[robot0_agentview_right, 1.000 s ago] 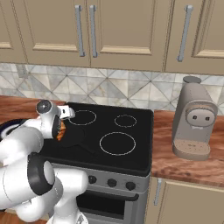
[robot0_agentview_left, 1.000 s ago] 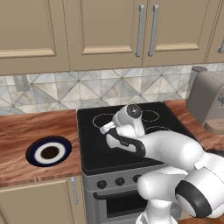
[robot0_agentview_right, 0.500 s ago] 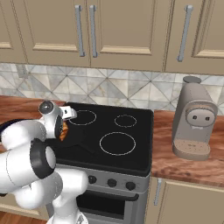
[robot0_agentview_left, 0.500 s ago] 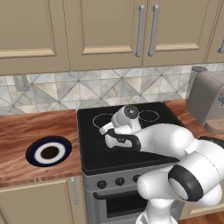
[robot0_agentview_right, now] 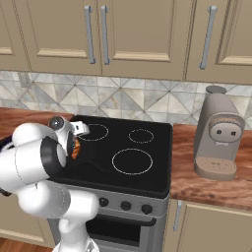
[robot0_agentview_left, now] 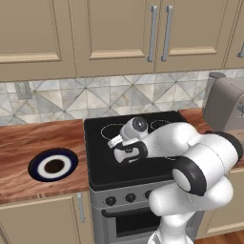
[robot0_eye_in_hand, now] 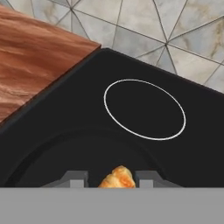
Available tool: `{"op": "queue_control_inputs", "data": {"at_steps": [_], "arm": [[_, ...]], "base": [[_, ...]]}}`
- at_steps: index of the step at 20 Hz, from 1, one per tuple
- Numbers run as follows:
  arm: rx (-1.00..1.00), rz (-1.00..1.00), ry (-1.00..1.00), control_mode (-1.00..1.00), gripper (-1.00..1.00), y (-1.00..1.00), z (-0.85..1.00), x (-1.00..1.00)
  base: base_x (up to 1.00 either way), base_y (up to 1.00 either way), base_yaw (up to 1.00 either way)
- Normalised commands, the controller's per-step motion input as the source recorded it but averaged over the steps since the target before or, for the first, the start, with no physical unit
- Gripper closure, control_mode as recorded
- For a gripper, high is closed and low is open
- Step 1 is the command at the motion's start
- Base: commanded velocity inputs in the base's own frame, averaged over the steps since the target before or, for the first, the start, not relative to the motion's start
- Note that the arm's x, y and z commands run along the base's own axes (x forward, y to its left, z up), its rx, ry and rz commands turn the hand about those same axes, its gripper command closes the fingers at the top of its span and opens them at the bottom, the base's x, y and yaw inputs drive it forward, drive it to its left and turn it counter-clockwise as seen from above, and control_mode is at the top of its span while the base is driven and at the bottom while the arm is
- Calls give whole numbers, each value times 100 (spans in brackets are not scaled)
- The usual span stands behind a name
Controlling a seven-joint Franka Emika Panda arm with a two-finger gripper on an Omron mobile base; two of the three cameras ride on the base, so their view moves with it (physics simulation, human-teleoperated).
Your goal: Pick the croissant and place it on the pan. Then turn on the stove to warm the croissant.
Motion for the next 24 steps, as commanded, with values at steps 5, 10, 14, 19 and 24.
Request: {"op": "queue_control_inputs", "data": {"at_steps": [5, 10, 14, 19, 24], "arm": [[-2, 0, 0, -100, 100, 0, -18, 20], [-3, 0, 0, -100, 100, 0, -21, 29], [-2, 0, 0, -100, 100, 0, -18, 26], [-1, 0, 0, -100, 100, 2, -13, 9], [0, 0, 1, -100, 100, 17, -16, 0]], "base": [[0, 0, 0], [0, 0, 0], [0, 0, 0], [0, 0, 0], [0, 0, 0]]}}
